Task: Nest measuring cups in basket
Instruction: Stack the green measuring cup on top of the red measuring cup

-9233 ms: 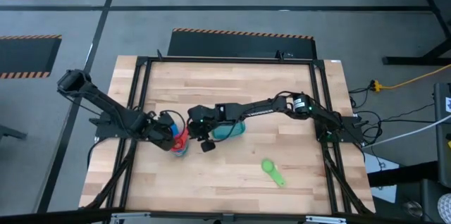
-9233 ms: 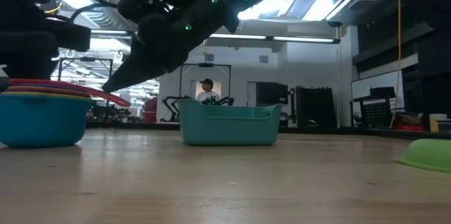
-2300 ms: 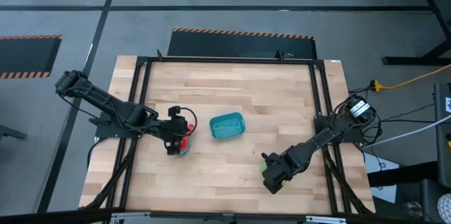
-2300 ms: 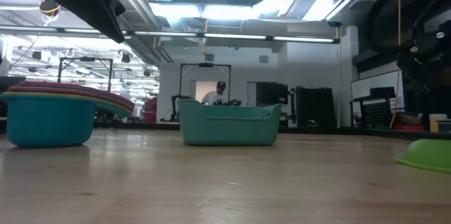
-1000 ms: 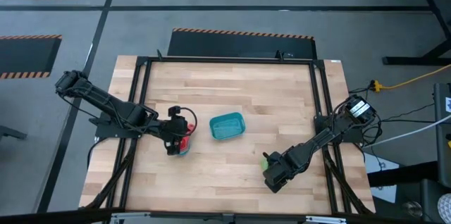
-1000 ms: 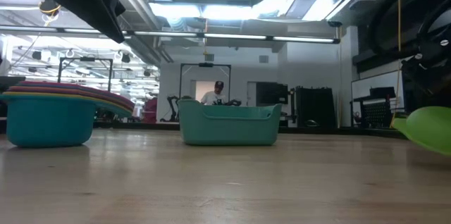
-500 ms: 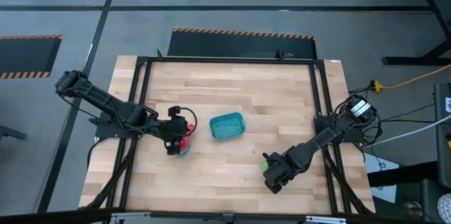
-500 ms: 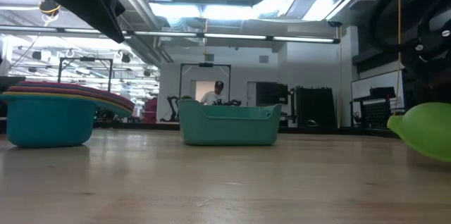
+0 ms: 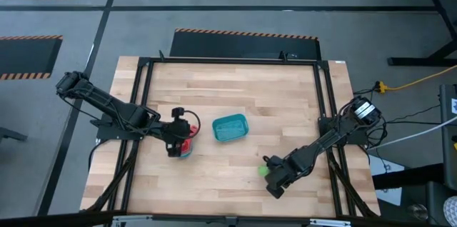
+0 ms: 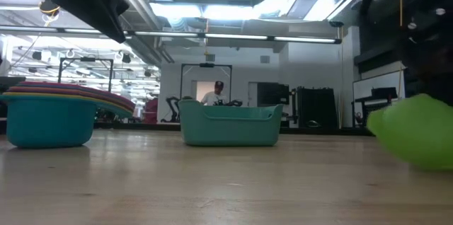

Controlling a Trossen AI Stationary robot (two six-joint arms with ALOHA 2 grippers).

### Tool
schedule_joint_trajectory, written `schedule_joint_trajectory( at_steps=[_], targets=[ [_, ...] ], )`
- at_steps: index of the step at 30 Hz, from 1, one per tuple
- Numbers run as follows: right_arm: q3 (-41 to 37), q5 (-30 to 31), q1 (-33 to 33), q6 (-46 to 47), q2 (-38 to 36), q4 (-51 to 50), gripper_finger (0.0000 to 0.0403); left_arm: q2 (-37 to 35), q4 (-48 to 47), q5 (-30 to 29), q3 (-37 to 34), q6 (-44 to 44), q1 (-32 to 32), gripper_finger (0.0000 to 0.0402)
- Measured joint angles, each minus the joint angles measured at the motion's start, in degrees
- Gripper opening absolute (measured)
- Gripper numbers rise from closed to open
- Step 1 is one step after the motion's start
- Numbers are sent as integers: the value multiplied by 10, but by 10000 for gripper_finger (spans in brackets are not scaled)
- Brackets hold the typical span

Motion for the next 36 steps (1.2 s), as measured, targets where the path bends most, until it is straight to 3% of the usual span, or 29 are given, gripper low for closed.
schedule_joint_trajectory(
  at_steps=[12,29,36],
  targets=[
    [38,126,0,-49,4,-3,9,0,30,-1,0,100,0,66],
    [128,447,-28,-406,2,1,11,0,236,0,0,175,0,66],
    [130,566,-70,-588,1,47,11,0,279,41,0,174,0,66]
  ],
)
